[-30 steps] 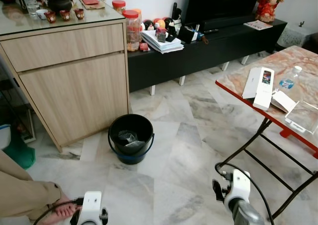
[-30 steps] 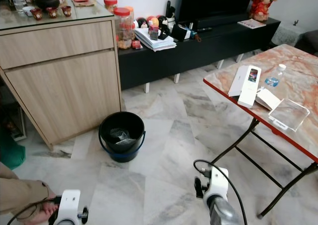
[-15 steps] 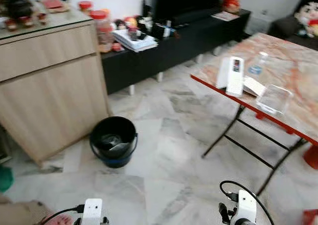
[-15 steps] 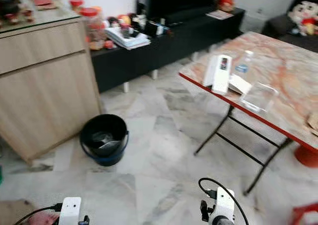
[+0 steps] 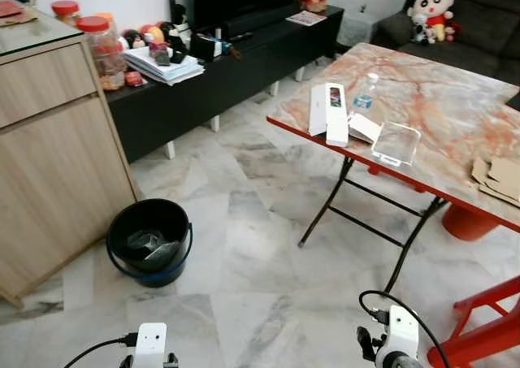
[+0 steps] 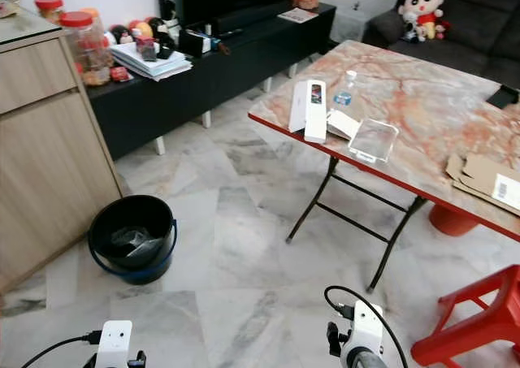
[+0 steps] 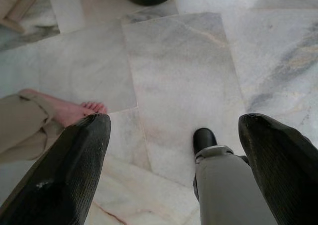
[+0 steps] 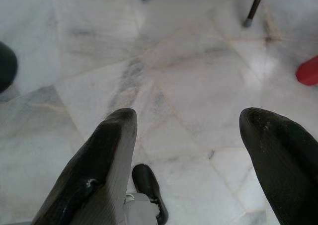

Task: Picking trash to rubbish bin

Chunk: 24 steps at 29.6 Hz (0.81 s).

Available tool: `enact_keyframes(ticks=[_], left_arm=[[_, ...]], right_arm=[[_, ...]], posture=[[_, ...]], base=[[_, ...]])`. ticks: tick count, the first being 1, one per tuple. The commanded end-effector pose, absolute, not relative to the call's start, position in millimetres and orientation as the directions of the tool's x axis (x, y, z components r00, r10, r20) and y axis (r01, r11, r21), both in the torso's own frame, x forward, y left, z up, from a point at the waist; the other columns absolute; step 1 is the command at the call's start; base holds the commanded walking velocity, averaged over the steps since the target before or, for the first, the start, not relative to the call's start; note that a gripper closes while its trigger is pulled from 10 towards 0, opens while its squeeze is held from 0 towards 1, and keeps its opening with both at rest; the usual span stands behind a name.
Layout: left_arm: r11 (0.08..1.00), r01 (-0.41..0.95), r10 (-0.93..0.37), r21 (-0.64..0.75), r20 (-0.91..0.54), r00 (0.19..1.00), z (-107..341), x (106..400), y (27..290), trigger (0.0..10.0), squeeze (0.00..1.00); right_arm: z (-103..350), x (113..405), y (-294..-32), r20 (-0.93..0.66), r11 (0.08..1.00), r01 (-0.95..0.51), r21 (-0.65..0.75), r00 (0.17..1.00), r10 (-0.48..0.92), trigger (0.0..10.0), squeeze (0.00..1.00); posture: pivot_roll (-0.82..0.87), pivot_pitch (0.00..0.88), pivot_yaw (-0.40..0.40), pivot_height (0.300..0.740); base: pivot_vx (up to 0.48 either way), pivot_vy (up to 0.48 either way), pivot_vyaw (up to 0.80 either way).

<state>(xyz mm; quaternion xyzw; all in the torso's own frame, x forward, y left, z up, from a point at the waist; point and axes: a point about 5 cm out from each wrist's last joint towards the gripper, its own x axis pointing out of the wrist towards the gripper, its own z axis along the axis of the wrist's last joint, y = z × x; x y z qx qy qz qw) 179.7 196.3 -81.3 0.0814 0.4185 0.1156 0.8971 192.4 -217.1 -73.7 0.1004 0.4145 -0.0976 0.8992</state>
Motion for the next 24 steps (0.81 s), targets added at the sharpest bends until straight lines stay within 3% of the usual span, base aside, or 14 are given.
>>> enact_keyframes(ticks=[1, 14, 20, 24], left_arm=[[0.958, -0.137, 0.282, 0.252, -0.741, 0.609, -83.2, 176.3, 195.1, 10.0, 0.0], [0.955, -0.104, 0.283, 0.279, -0.74, 0.611, -82.2, 179.3, 194.8, 10.0, 0.0], [0.954, -0.11, 0.288, 0.281, -0.742, 0.605, -82.5, 178.5, 195.3, 10.0, 0.0], [0.954, -0.115, 0.289, 0.278, -0.744, 0.602, -83.0, 177.4, 195.7, 10.0, 0.0]], right_arm=[[-72.8, 193.1, -219.6, -0.764, 0.958, 0.269, 0.098, 0.637, -0.101, 10.0, 0.0], [-72.9, 193.1, -219.6, -0.765, 0.957, 0.273, 0.101, 0.636, -0.101, 10.0, 0.0], [-72.8, 193.3, -219.3, -0.764, 0.956, 0.274, 0.105, 0.638, -0.099, 10.0, 0.0], [-73.4, 192.5, -218.7, -0.766, 0.956, 0.275, 0.106, 0.636, -0.098, 10.0, 0.0]], posture=[[-0.08, 0.0, -0.096, 0.74], [-0.09, 0.0, -0.095, 0.74], [-0.09, 0.0, -0.095, 0.74], [-0.09, 0.0, -0.092, 0.74]], base=[[0.0, 0.0, -0.8], [0.0, 0.0, -0.8], [0.0, -0.32, -0.8], [0.0, 0.0, -0.8]])
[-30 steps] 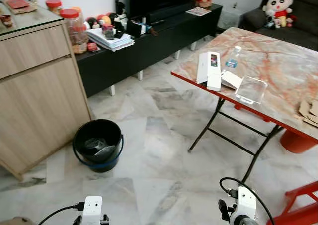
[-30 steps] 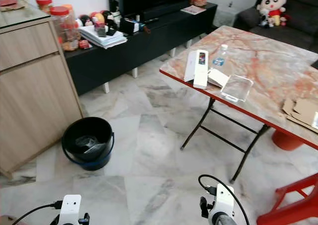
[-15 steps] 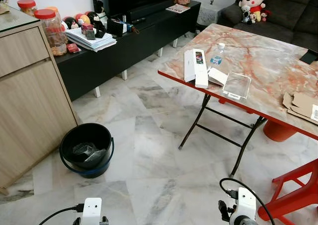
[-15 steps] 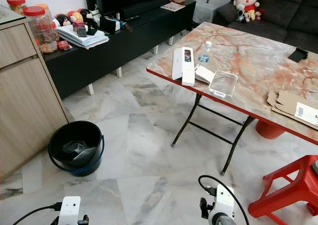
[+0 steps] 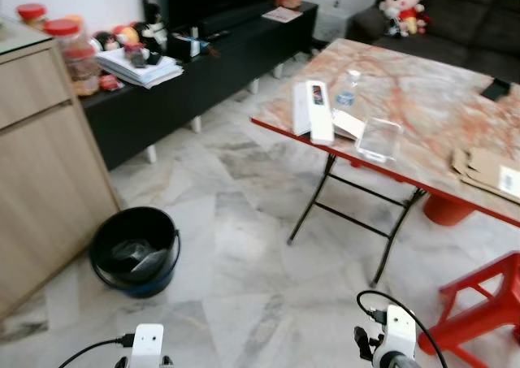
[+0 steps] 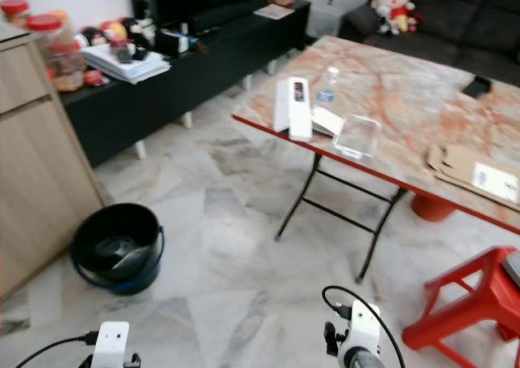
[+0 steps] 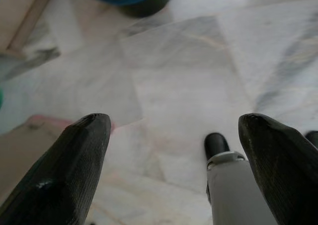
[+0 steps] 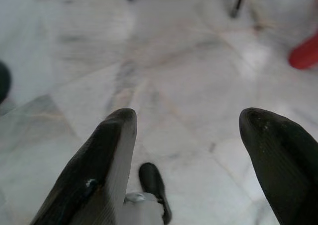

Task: Picking trash to rubbish bin

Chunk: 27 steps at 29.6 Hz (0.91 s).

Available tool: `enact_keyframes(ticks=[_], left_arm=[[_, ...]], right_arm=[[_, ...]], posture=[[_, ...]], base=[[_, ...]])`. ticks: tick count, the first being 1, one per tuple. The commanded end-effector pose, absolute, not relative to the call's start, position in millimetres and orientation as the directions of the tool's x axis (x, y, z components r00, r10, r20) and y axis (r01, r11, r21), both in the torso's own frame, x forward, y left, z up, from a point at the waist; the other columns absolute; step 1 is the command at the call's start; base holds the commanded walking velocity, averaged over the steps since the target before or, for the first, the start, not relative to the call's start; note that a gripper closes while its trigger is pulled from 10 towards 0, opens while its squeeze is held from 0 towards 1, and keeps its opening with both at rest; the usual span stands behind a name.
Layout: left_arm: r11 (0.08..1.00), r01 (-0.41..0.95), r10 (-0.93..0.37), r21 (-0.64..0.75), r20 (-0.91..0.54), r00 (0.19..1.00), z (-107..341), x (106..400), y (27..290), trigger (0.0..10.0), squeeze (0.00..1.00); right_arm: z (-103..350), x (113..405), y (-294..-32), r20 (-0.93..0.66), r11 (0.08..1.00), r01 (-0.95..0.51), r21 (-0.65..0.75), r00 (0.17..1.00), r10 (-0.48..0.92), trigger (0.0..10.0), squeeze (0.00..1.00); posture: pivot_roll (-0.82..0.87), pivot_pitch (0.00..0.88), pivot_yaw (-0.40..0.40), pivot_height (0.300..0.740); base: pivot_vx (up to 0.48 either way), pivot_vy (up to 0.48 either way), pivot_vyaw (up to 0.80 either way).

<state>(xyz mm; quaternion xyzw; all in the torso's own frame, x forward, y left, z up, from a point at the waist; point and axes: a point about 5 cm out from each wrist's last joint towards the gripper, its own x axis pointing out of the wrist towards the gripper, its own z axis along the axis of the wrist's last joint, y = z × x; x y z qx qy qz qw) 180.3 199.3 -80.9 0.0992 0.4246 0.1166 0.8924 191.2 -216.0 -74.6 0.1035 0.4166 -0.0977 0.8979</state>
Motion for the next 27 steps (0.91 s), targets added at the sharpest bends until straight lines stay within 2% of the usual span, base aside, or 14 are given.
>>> enact_keyframes(ticks=[1, 20, 23, 27], left_arm=[[0.954, -0.115, 0.29, 0.278, -0.744, 0.602, -83.0, 177.4, 195.8, 10.0, 0.0], [0.95, -0.098, 0.293, 0.296, -0.737, 0.609, -81.8, 179.3, 197.6, 10.0, 0.0], [0.949, -0.094, 0.294, 0.301, -0.737, 0.609, -81.7, 179.3, 197.7, 10.0, 0.0], [0.949, -0.117, 0.302, 0.292, -0.738, 0.603, -81.9, 178.8, 198.0, 10.0, 0.0]], right_arm=[[-73.5, 192.3, -218.6, -0.766, 0.956, 0.275, 0.106, 0.635, -0.098, 10.0, 0.0], [-74.5, 191.2, -216.2, -0.768, 0.955, 0.275, 0.112, 0.634, -0.092, 10.0, 0.0], [-74.6, 191.2, -216.2, -0.768, 0.955, 0.274, 0.112, 0.634, -0.091, 10.0, 0.0], [-74.4, 191.5, -216.3, -0.768, 0.956, 0.273, 0.112, 0.634, -0.091, 10.0, 0.0]], posture=[[-0.09, 0.0, -0.092, 0.74], [-0.09, 0.0, -0.087, 0.74], [-0.09, 0.0, -0.087, 0.74], [-0.09, 0.0, -0.089, 0.74]], base=[[0.0, 0.0, -0.8], [0.0, 0.0, -0.8], [0.0, -0.381, -0.8], [0.0, 0.0, -0.8]])
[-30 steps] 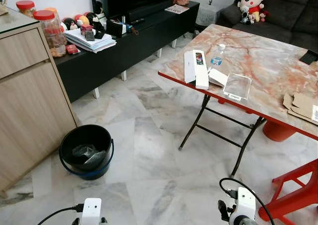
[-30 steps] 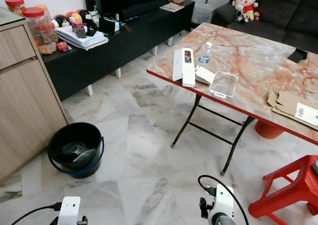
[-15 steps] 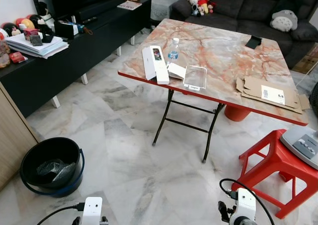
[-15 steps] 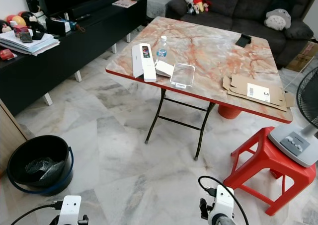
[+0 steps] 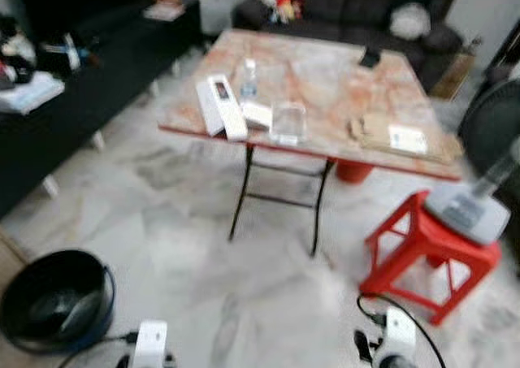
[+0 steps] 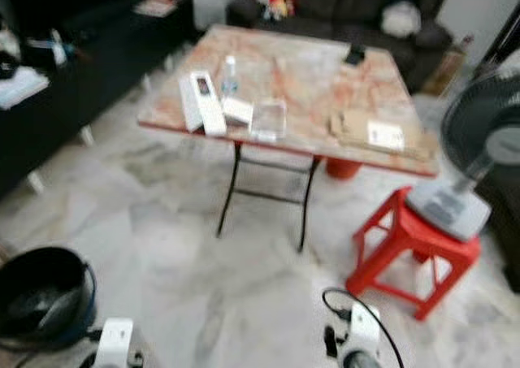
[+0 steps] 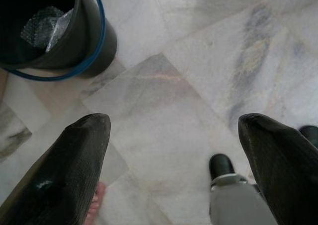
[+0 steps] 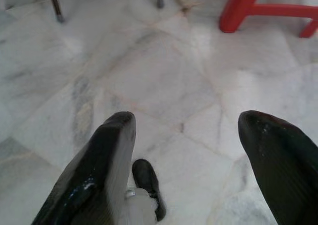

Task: Picking trash to rubbish bin

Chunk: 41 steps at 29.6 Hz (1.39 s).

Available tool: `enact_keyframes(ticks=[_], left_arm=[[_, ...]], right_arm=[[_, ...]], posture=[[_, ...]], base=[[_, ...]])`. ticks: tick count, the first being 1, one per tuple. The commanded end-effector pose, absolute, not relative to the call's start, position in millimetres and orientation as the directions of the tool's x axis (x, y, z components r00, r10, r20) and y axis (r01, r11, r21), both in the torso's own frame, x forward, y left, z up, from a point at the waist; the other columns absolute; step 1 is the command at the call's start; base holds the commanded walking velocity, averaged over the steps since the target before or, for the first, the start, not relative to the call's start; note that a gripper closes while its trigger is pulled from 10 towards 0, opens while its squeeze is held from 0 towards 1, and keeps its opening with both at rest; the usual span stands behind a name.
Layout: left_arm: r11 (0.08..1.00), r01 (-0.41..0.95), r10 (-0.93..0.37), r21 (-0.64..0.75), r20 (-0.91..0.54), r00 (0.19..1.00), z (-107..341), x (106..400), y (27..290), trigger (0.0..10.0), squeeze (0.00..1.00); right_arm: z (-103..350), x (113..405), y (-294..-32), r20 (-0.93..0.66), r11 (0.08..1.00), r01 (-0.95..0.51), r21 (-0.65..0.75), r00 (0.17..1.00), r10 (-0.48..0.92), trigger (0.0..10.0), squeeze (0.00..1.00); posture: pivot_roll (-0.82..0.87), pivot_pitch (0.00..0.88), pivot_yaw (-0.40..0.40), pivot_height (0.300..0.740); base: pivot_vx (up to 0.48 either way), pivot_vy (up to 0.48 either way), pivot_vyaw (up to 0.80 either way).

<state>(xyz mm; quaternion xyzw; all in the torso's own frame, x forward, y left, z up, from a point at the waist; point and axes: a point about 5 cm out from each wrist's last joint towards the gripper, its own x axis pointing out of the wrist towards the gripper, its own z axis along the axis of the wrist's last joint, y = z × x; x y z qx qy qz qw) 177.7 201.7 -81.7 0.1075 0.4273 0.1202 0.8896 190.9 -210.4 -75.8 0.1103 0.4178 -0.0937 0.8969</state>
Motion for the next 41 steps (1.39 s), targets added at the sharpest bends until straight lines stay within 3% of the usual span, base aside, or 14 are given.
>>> enact_keyframes(ticks=[1, 18, 22, 32, 34, 41], left_arm=[[0.949, -0.115, 0.302, 0.294, -0.738, 0.604, -81.9, 178.8, 198.0, 10.0, 0.0], [0.949, -0.115, 0.3, 0.293, -0.734, 0.609, -81.2, 180.3, 197.7, 10.0, 0.0], [0.951, -0.129, 0.295, 0.281, -0.703, 0.647, -74.9, 191.9, 197.0, 10.0, 0.0], [0.942, -0.217, 0.317, 0.257, -0.461, 0.829, -29.3, 252.7, 198.6, 10.0, 0.0], [0.937, -0.242, 0.318, 0.253, -0.329, 0.889, -4.4, 276.9, 197.4, 10.0, 0.0], [0.938, -0.21, 0.239, 0.275, -0.075, 0.968, 42.1, 310.5, 180.3, 10.0, 0.0]], right_arm=[[-74.4, 191.4, -216.3, -0.768, 0.956, 0.273, 0.112, 0.634, -0.091, 10.0, 0.0], [-74.4, 191.5, -215.8, -0.765, 0.954, 0.276, 0.119, 0.638, -0.089, 10.0, 0.0], [-68.4, 202.0, -214.8, -0.733, 0.96, 0.252, 0.124, 0.675, -0.083, 10.0, 0.0], [-25.9, 261.3, -212.2, -0.548, 0.989, 0.11, 0.095, 0.836, -0.04, 10.0, 0.0], [-1.9, 288.2, -200.8, -0.437, 0.995, 0.019, 0.095, 0.899, 0.024, 10.0, 0.0], [48.8, 330.2, -171.4, -0.191, 0.988, -0.103, 0.113, 0.974, 0.123, 10.0, 0.0]], posture=[[-0.09, 0.0, -0.089, 0.74], [-0.09, 0.0, -0.089, 0.74], [-0.09, 0.0, -0.087, 0.74], [-0.09, 0.0, -0.083, 0.74], [-0.09, 0.0, -0.082, 0.74], [-0.09, 0.0, -0.081, 0.74]], base=[[0.0, 0.0, -0.8], [0.0, 0.0, -0.8], [0.0, 0.0, 0.0], [0.0, 0.0, 0.0], [0.0, 0.0, 0.0], [0.0, 0.0, 0.0]])
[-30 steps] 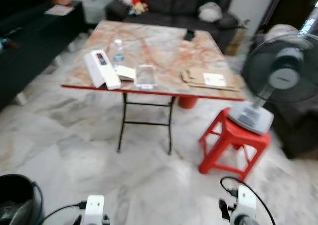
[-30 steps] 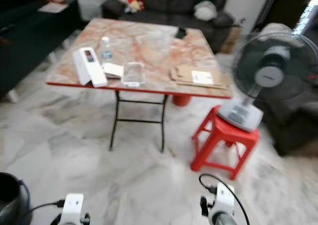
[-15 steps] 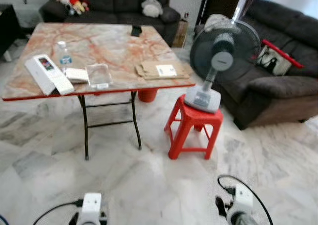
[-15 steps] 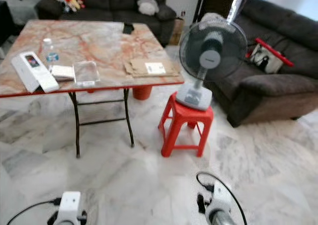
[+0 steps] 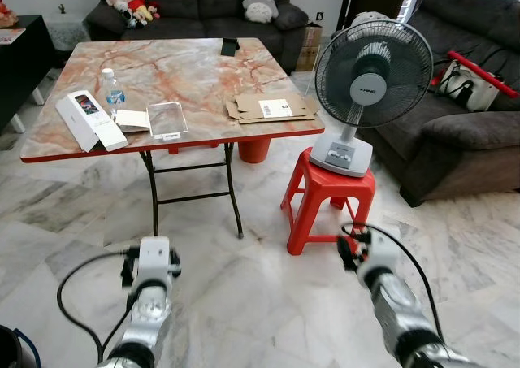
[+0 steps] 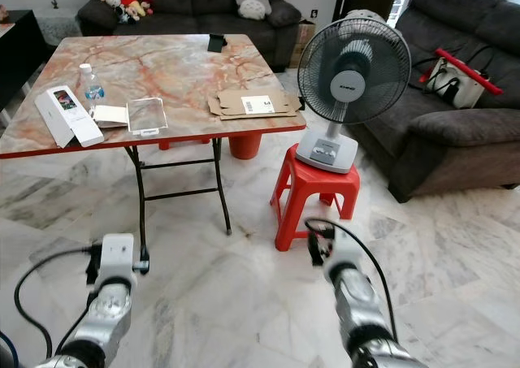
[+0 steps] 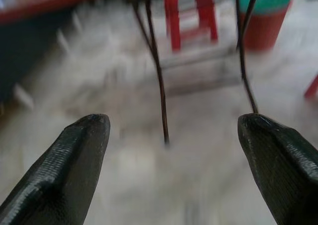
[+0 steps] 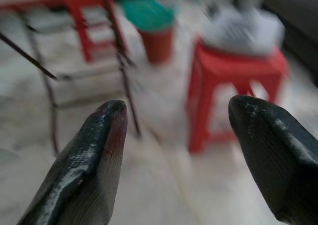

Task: Picking trash to rubbish bin

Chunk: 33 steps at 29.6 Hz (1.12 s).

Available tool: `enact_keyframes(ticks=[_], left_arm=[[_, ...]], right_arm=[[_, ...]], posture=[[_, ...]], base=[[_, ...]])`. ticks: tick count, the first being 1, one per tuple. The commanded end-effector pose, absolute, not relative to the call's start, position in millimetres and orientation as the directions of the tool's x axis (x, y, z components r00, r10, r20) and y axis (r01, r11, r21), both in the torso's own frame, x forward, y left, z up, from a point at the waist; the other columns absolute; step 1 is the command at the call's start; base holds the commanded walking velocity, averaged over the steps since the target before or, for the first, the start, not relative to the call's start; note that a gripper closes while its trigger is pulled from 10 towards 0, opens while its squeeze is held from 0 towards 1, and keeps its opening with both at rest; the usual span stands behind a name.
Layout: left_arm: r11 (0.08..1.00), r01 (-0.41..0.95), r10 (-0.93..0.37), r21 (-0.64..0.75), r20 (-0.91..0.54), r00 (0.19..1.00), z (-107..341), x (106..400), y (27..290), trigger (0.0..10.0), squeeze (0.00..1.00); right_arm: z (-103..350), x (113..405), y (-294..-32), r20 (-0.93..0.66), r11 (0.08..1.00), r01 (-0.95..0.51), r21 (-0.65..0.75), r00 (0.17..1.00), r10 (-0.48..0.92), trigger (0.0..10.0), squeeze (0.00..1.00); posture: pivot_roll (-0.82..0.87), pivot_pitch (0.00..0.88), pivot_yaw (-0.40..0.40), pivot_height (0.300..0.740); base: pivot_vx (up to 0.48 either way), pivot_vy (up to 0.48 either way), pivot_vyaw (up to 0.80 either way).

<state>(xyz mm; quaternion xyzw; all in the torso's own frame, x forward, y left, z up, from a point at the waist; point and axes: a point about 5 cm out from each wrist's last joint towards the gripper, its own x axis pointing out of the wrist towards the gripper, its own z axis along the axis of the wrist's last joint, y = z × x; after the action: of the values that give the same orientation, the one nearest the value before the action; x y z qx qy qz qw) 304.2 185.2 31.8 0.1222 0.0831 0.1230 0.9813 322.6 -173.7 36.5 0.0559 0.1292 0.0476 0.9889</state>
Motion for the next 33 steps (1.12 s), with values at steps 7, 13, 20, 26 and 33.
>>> enact_keyframes(ticks=[7, 13, 20, 26, 33], left_arm=[[0.948, -0.217, 0.177, 0.231, 0.184, 0.967, 99.0, 336.6, 157.5, 10.0, 0.0], [0.947, -0.237, 0.186, 0.216, 0.232, 0.955, 112.2, 341.6, 155.3, 10.0, 0.0], [0.949, -0.23, 0.18, 0.218, 0.225, 0.958, 111.9, 341.1, 155.8, 10.0, 0.0], [0.947, -0.232, 0.18, 0.22, 0.236, 0.955, 117.8, 344.6, 155.3, 10.0, 0.0], [0.943, -0.245, 0.187, 0.227, 0.25, 0.95, 123.7, 346.5, 156.6, 10.0, 0.0]], right_arm=[[108.5, 360.4, -133.9, 0.079, 0.963, -0.238, 0.125, 0.97, 0.229, 10.0, 0.0], [111.9, 362.4, -130.3, 0.092, 0.959, -0.244, 0.147, 0.968, 0.232, 10.0, 0.0], [108.5, 360.7, -135.8, 0.082, 0.961, -0.225, 0.164, 0.973, 0.214, 10.0, 0.0], [110.2, 361.4, -137.2, 0.085, 0.965, -0.223, 0.141, 0.973, 0.213, 10.0, 0.0], [113.7, 363.5, -135.4, 0.096, 0.961, -0.222, 0.164, 0.973, 0.208, 10.0, 0.0]], posture=[[-0.09, 0.0, -0.085, 0.74], [-0.08, 0.0, -0.091, 0.74], [-0.09, 0.0, -0.085, 0.74], [-0.08, 0.0, -0.093, 0.74], [-0.08, 0.0, -0.092, 0.74]], base=[[0.0, 0.0, 0.0], [0.084, 0.0, 0.2], [0.277, 0.0, 0.0], [0.29, 0.0, 0.1], [0.319, 0.0, 0.17]])
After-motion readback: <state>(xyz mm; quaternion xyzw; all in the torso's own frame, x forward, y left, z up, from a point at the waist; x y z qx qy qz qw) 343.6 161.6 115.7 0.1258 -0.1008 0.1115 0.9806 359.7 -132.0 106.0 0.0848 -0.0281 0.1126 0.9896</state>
